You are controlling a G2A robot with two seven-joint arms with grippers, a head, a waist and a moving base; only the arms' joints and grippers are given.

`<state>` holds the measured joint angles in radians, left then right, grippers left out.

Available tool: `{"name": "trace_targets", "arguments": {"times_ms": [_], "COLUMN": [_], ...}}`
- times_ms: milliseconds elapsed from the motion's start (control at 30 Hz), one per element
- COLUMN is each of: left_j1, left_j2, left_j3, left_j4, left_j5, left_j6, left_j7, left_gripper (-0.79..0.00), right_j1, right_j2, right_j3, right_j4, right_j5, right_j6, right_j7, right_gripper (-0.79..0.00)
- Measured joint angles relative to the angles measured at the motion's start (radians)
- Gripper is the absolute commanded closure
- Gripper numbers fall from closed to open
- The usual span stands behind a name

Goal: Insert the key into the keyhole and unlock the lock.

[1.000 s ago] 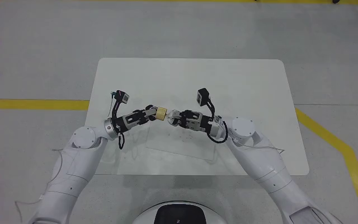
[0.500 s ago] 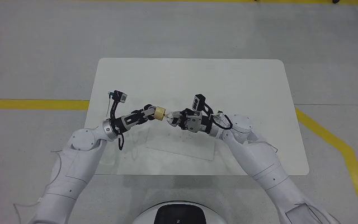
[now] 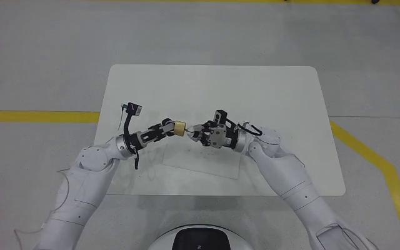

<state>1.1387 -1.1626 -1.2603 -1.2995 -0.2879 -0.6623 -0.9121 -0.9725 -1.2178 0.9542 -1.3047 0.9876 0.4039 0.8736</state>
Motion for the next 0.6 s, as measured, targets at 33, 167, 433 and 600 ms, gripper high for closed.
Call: {"name": "trace_targets", "arguments": {"times_ms": [33, 167, 433, 600], "left_j1": [0.001, 0.005, 0.014, 0.013], "left_j2": [0.0, 0.003, 0.006, 0.009], "left_j3": [0.0, -0.002, 0.002, 0.006], "left_j4": [-0.002, -0.011, -0.026, -0.031], "left_j5": [0.0, 0.025, 0.048, 0.045], "left_j6": [-0.004, -0.027, -0.061, -0.084], "left_j7": [0.002, 0.015, 0.038, 0.023], "left_gripper": [0.0, 0.0, 0.0, 0.0], "right_j1": [0.001, 0.006, 0.02, 0.026], "right_j2": [-0.001, -0.003, -0.006, -0.009], "right_j3": [0.0, -0.002, -0.003, 0.001], "right_j4": [0.004, 0.016, 0.047, 0.07], "right_j5": [0.008, 0.042, 0.079, 0.101], "right_j6": [0.014, 0.074, 0.158, 0.163], "right_j7": [0.005, 0.034, 0.056, 0.06], "right_gripper": [0.0, 0.0, 0.0, 0.0]}}
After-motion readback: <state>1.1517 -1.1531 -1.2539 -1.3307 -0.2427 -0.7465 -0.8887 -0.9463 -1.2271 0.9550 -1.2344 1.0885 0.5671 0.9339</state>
